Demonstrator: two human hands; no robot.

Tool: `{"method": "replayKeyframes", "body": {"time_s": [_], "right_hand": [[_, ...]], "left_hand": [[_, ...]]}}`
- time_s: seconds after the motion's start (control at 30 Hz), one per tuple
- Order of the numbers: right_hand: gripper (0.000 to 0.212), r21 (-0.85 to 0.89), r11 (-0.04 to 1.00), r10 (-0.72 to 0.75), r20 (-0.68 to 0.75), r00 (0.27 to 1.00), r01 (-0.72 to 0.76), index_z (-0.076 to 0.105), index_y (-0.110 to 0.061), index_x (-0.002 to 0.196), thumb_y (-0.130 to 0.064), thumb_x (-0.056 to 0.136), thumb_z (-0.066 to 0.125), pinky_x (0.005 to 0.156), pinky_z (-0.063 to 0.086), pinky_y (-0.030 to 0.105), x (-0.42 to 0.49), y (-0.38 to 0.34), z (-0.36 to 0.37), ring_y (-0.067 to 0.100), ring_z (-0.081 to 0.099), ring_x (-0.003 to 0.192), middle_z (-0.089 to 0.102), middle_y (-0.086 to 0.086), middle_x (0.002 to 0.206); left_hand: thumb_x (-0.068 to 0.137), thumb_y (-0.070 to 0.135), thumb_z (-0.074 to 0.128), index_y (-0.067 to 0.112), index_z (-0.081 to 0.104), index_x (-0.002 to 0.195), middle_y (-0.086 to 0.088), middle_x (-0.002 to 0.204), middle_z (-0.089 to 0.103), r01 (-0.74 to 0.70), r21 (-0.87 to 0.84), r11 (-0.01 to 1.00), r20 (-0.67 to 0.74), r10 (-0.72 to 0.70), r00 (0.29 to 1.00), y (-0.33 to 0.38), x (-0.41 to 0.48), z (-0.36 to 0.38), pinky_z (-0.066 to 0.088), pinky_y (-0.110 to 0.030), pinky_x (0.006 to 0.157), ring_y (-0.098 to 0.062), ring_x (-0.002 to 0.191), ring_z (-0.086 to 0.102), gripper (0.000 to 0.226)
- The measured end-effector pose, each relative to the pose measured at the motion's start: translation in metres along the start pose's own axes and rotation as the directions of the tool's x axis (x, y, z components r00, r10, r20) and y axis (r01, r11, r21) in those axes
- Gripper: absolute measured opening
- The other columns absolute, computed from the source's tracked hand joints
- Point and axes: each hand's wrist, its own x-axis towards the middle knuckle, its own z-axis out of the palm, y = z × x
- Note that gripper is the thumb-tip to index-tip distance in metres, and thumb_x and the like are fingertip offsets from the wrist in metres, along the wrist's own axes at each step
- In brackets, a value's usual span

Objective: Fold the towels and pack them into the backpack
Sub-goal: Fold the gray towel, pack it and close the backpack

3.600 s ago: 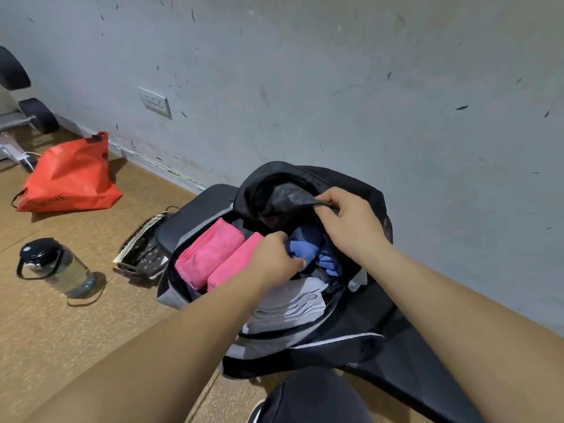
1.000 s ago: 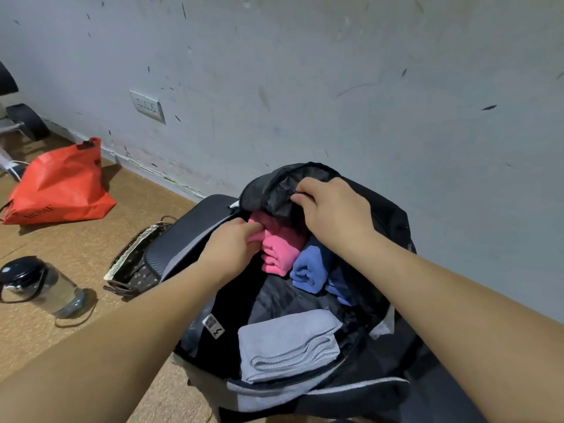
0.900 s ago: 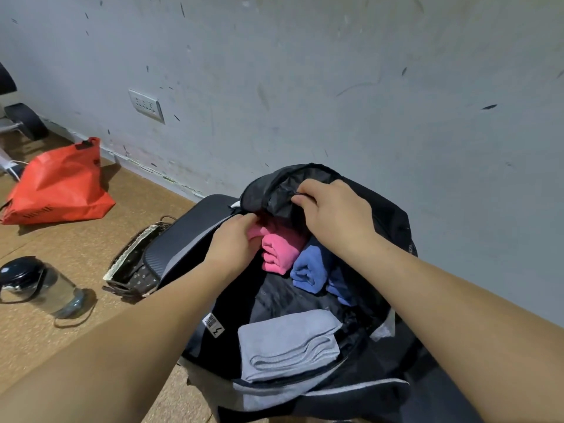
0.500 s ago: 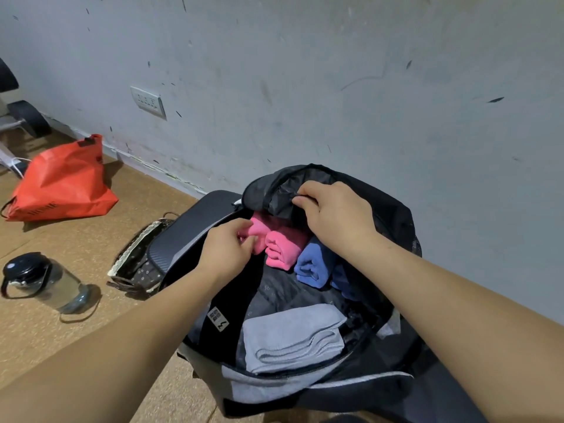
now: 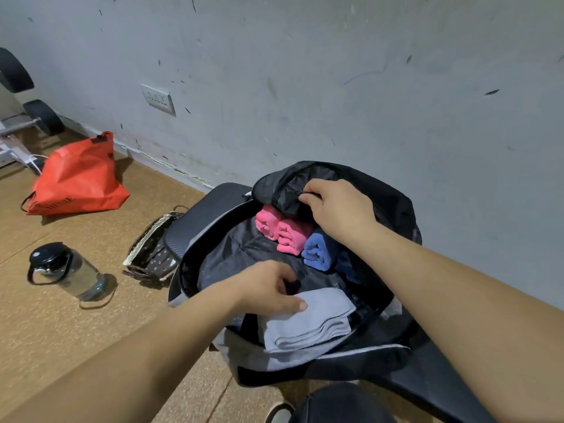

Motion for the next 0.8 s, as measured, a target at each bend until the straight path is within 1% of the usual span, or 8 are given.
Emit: {"method": "replayKeyframes", "body": {"time_s": [0.1, 0.27, 0.4, 0.53, 0.6, 0.67, 0.73, 0.8], "right_hand": [[0.021, -0.003, 1.0, 0.009, 0.005, 1.0, -0.009, 0.066, -0.033, 0.103, -0.045, 0.105, 0.049, 0.081, 0.05, 0.039, -0.001, 0.002, -0.005, 0.02, 0.057, 0.101, 0.067, -0.008, 0.089], [0.021, 0.001, 1.0, 0.024, 0.006, 1.0, -0.024, 0.067, -0.035, 0.104, -0.045, 0.105, 0.049, 0.083, 0.052, 0.04, 0.002, 0.002, -0.002, 0.021, 0.058, 0.104, 0.07, -0.008, 0.094], [0.021, 0.011, 1.0, 0.014, -0.001, 1.0, -0.014, 0.068, -0.035, 0.104, -0.046, 0.105, 0.049, 0.077, 0.048, 0.037, 0.002, 0.005, 0.0, 0.02, 0.057, 0.101, 0.07, -0.007, 0.093], [0.02, 0.002, 1.0, 0.004, -0.009, 1.0, -0.004, 0.067, -0.036, 0.104, -0.046, 0.105, 0.05, 0.077, 0.047, 0.036, 0.001, 0.01, -0.003, 0.017, 0.054, 0.102, 0.07, -0.007, 0.094], [0.019, 0.006, 1.0, 0.001, -0.014, 1.0, -0.001, 0.067, -0.036, 0.103, -0.046, 0.104, 0.051, 0.077, 0.048, 0.036, 0.002, 0.011, -0.003, 0.017, 0.056, 0.101, 0.07, -0.006, 0.092], [0.02, 0.01, 1.0, 0.002, -0.015, 1.0, -0.002, 0.067, -0.035, 0.103, -0.046, 0.104, 0.051, 0.077, 0.049, 0.036, 0.002, 0.011, -0.002, 0.017, 0.056, 0.1, 0.07, -0.006, 0.092], [0.02, 0.005, 1.0, 0.008, -0.006, 1.0, -0.008, 0.067, -0.036, 0.103, -0.047, 0.104, 0.05, 0.078, 0.05, 0.037, 0.002, 0.011, 0.0, 0.016, 0.056, 0.101, 0.07, -0.005, 0.093], [0.021, 0.005, 1.0, 0.014, 0.0, 1.0, -0.014, 0.067, -0.037, 0.103, -0.049, 0.103, 0.049, 0.078, 0.05, 0.037, 0.004, 0.01, 0.003, 0.016, 0.057, 0.101, 0.07, -0.004, 0.095]], "left_hand": [[0.072, 0.067, 0.074, 0.023, 0.072, 0.099, 0.008, 0.085, 0.074, 0.035, 0.068, 0.997, 0.04, -0.037, 0.998, 0.01, -0.01, 0.004, 0.058, -0.033, 0.074, -0.02, 0.085, 0.072, 0.051], [0.075, 0.044, 0.077, 0.029, 0.072, 0.11, 0.007, 0.105, 0.075, 0.014, 0.099, 0.995, 0.205, -0.034, 0.978, 0.015, -0.025, -0.005, 0.061, -0.038, 0.088, -0.018, 0.097, 0.072, 0.039], [0.076, 0.025, 0.082, 0.024, 0.064, 0.134, 0.004, 0.12, 0.066, 0.017, -0.017, 1.0, -0.086, -0.018, 0.996, 0.009, 0.006, -0.031, 0.054, -0.027, 0.088, -0.016, 0.105, 0.066, 0.06], [0.072, 0.011, 0.08, 0.025, 0.066, 0.115, -0.001, 0.097, 0.064, -0.09, -0.328, 0.94, -0.399, -0.051, 0.916, -0.006, 0.037, -0.042, 0.045, -0.015, 0.058, -0.012, 0.074, 0.059, 0.047], [0.069, 0.013, 0.082, 0.023, 0.064, 0.117, 0.002, 0.099, 0.065, -0.107, -0.358, 0.928, -0.435, -0.064, 0.898, -0.015, 0.046, -0.033, 0.045, -0.016, 0.064, -0.014, 0.081, 0.061, 0.052], [0.068, 0.023, 0.084, 0.021, 0.061, 0.117, 0.001, 0.108, 0.061, -0.051, -0.199, 0.979, -0.566, -0.073, 0.821, -0.021, 0.049, -0.022, 0.049, -0.029, 0.077, -0.02, 0.094, 0.058, 0.055], [0.069, 0.024, 0.082, 0.017, 0.061, 0.107, -0.004, 0.106, 0.057, -0.01, 0.196, 0.981, -0.741, 0.155, 0.653, -0.022, 0.048, -0.012, 0.05, -0.042, 0.077, -0.029, 0.092, 0.053, 0.044], [0.077, 0.025, 0.077, 0.014, 0.063, 0.098, -0.007, 0.102, 0.058, -0.1, 0.442, 0.891, -0.713, 0.417, 0.564, -0.017, 0.041, -0.002, 0.051, -0.047, 0.071, -0.032, 0.087, 0.053, 0.028]]}}
